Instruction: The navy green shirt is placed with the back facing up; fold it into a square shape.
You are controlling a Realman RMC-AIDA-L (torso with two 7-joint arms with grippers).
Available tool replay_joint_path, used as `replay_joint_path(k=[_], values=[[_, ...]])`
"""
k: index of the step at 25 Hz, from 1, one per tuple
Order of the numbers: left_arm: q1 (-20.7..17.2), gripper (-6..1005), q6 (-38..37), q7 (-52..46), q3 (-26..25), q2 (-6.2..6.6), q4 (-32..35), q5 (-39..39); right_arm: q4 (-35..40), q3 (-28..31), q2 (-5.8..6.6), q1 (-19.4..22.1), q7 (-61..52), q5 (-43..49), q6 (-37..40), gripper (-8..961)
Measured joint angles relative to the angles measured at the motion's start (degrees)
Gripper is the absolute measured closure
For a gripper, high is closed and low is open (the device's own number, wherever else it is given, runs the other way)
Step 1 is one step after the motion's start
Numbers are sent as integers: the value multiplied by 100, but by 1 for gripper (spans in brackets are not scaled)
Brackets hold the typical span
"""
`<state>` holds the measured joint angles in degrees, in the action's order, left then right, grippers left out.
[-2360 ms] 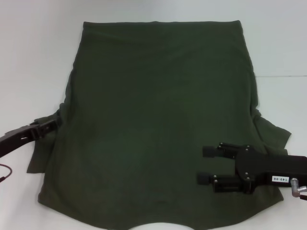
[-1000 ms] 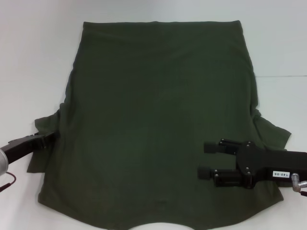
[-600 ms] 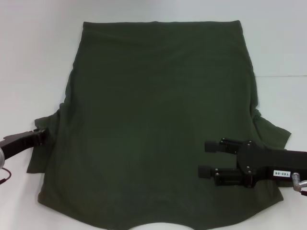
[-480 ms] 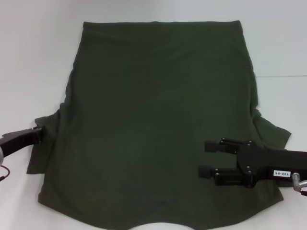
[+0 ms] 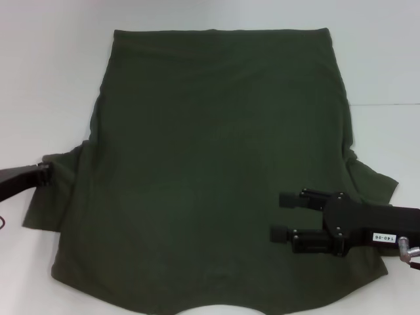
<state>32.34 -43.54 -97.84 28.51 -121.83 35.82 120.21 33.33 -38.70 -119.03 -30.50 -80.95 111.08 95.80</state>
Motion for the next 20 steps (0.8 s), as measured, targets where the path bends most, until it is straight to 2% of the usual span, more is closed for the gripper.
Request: replay_joint_path(k=[13,20], values=[[251,1000,378,77,20,136,90,300,-64,12,-33,17,-9,1,-1,45],[309,1001,546,182,13,157,221,301,-72,23,-31,18,-15,1,0,49]])
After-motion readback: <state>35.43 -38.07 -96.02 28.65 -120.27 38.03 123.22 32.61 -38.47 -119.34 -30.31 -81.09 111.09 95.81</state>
